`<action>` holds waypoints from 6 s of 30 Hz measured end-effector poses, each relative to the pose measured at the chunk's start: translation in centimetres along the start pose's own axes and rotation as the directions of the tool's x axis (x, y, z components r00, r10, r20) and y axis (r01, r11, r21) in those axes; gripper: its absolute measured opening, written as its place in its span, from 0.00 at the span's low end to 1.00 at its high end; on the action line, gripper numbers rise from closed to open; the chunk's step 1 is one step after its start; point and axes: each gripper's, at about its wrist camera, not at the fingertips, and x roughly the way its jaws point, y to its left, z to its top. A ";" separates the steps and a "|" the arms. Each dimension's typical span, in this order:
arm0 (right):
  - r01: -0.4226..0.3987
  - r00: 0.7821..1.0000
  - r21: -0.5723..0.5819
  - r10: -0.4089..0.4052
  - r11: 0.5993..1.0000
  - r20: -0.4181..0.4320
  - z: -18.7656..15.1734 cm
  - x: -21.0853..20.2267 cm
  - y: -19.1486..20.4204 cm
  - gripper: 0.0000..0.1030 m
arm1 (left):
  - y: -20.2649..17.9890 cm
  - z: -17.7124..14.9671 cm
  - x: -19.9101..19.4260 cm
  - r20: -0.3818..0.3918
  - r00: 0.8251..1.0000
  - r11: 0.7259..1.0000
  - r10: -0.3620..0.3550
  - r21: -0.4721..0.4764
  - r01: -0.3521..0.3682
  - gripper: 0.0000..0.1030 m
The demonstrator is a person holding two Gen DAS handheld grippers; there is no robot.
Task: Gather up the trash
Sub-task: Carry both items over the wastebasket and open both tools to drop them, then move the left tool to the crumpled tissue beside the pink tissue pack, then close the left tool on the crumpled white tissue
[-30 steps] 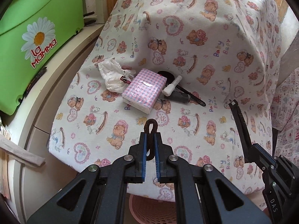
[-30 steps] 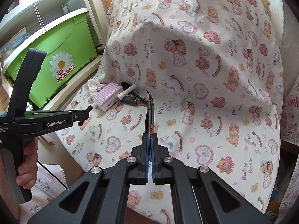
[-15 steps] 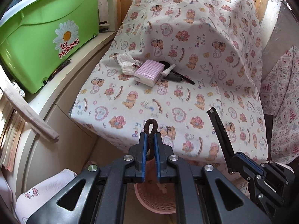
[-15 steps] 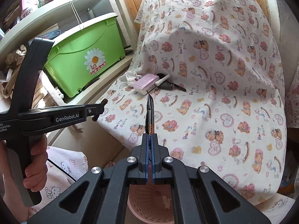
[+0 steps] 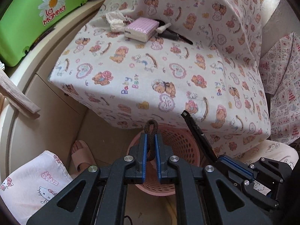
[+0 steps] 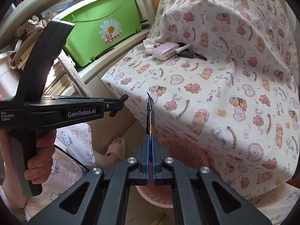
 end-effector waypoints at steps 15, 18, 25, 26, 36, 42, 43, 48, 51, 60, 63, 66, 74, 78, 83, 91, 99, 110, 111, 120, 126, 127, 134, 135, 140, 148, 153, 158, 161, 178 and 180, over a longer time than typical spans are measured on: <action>0.095 0.966 0.067 -0.076 0.993 -0.247 -2.5 7.5 -2.6 0.03 | 0.3 -1.9 8.1 -0.213 0.977 0.999 -0.001 -0.039 -0.007 0.08; 0.136 0.951 0.036 -0.120 0.990 -0.286 -3.1 9.2 -2.6 0.03 | 0.8 -2.7 9.6 -0.262 0.965 0.998 -0.014 -0.060 -0.002 0.08; 0.165 0.931 0.028 -0.146 0.986 -0.335 -4.3 11.5 -2.9 0.03 | 1.4 -3.6 12.2 -0.321 0.947 0.997 0.017 -0.071 -0.042 0.08; 0.173 0.927 0.027 -0.154 0.984 -0.343 -4.6 11.8 -3.0 0.03 | 1.4 -3.7 12.6 -0.327 0.945 0.996 0.025 -0.071 -0.051 0.08; 0.222 0.897 0.001 -0.203 0.975 -0.393 -6.2 13.2 -4.0 0.03 | 1.7 -5.4 15.8 -0.396 0.917 0.994 0.041 -0.075 -0.077 0.08; 0.211 0.889 0.016 -0.185 0.977 -0.419 -6.7 13.8 -4.0 0.03 | 1.5 -6.2 17.2 -0.418 0.905 0.992 0.077 -0.060 -0.112 0.08; 0.214 0.886 0.017 -0.187 0.977 -0.424 -6.7 14.1 -3.9 0.03 | 1.6 -6.3 17.4 -0.420 0.904 0.991 0.084 -0.057 -0.118 0.09; 0.248 0.870 0.003 -0.221 0.969 -0.440 -7.3 15.2 -3.8 0.03 | 1.7 -6.7 17.6 -0.423 0.900 0.989 0.106 -0.046 -0.138 0.16; 0.254 0.872 0.012 -0.223 0.967 -0.435 -7.5 15.3 -4.0 0.03 | 2.0 -6.8 17.5 -0.422 0.900 0.988 0.108 -0.055 -0.144 0.21; 0.258 0.869 0.048 -0.211 0.965 -0.448 -7.5 15.2 -4.5 0.36 | 2.3 -6.4 16.0 -0.388 0.914 0.986 0.117 -0.066 -0.154 0.56; 0.265 0.871 0.028 -0.227 0.964 -0.435 -7.4 14.9 -4.2 0.43 | 2.2 -6.1 15.0 -0.361 0.925 0.986 0.116 -0.069 -0.151 0.59; 0.266 0.878 0.035 -0.228 0.963 -0.421 -7.1 14.5 -4.1 0.48 | 2.0 -5.6 13.7 -0.319 0.939 0.986 0.126 -0.062 -0.153 0.60; 0.280 0.911 0.057 -0.246 0.958 -0.331 -5.4 11.7 -3.4 0.55 | 2.0 -3.9 8.5 -0.152 0.977 0.985 0.150 -0.065 -0.161 0.65; 0.274 0.935 0.041 -0.256 0.961 -0.244 -4.2 9.1 -2.4 0.60 | 2.1 -3.0 5.5 -0.044 0.984 0.982 0.170 -0.072 -0.173 0.70; 0.285 0.955 0.029 -0.281 0.958 -0.099 -2.9 5.6 -1.1 0.69 | 2.0 -2.3 1.8 0.101 0.981 0.984 0.166 -0.074 -0.159 0.80; 0.311 0.946 0.057 -0.315 0.949 0.081 -1.0 0.5 -0.4 0.73 | 2.0 -0.2 -2.7 0.255 0.957 0.990 0.140 -0.067 -0.127 0.87; 0.314 0.922 0.085 -0.325 0.945 0.211 4.5 -3.7 -2.4 0.76 | 1.8 4.5 -6.7 0.358 0.926 0.993 0.121 -0.027 -0.119 0.93; 0.355 0.852 0.138 -0.381 0.925 0.359 14.8 -6.7 -6.7 0.81 | 3.4 13.5 -8.5 0.446 0.884 0.990 0.142 -0.057 -0.130 0.98; 0.359 0.847 0.144 -0.387 0.922 0.364 15.3 -6.6 -7.2 0.81 | 3.7 14.1 -8.1 0.434 0.890 0.990 0.139 -0.062 -0.125 0.98; 0.355 0.878 0.220 -0.404 0.909 0.255 15.6 -1.7 -12.0 0.82 | 5.4 16.2 -3.2 0.331 0.936 0.992 0.116 -0.089 -0.091 0.95; 0.340 0.904 0.194 -0.377 0.920 0.203 16.4 0.5 -12.8 0.82 | 5.8 18.1 -1.5 0.272 0.959 0.995 0.079 -0.086 -0.058 0.78; 0.334 0.909 0.194 -0.369 0.922 0.194 16.5 0.8 -12.9 0.82 | 5.9 18.4 -1.1 0.253 0.965 0.995 0.072 -0.085 -0.052 0.73; 0.287 0.937 0.237 -0.323 0.928 0.131 16.7 2.6 -13.9 0.82 | 9.1 20.4 2.0 0.141 0.990 0.978 -0.021 -0.204 0.050 0.46; 0.281 0.940 0.247 -0.318 0.928 0.126 16.8 2.7 -14.1 0.82 | 9.7 20.8 2.3 0.136 0.990 0.971 -0.032 -0.229 0.063 0.44; 0.278 0.942 0.271 -0.316 0.922 0.109 17.0 3.4 -14.4 0.82 | 11.8 21.8 4.2 0.111 0.993 0.945 -0.046 -0.318 0.080 0.42; 0.288 0.942 0.277 -0.323 0.917 0.091 17.1 4.2 -14.8 0.82 | 11.9 22.9 6.4 0.100 0.995 0.945 -0.027 -0.321 0.058 0.31; 0.290 0.942 0.284 -0.325 0.914 0.082 17.0 4.7 -15.1 0.82 | 11.6 23.4 6.9 0.084 0.994 0.948 -0.067 -0.305 0.089 0.08; 0.305 0.939 0.272 -0.336 0.913 0.074 17.0 5.3 -15.2 0.81 | 10.6 23.0 5.2 0.088 0.996 0.961 -0.030 -0.271 0.053 0.02; 0.292 0.944 0.266 -0.321 0.919 0.074 17.0 5.7 -15.0 0.81 | 9.5 22.1 3.1 0.123 0.992 0.973 -0.011 -0.229 0.039 0.02; 0.145 0.988 0.021 -0.145 0.989 0.045 17.5 9.0 -8.6 0.74 | 8.7 19.8 -3.8 0.321 0.943 0.989 0.084 -0.144 -0.039 0.02; 0.133 0.990 -0.008 -0.133 0.991 0.039 17.8 9.9 -8.0 0.69 | 9.1 19.8 -3.8 0.324 0.941 0.986 0.095 -0.162 -0.044 0.02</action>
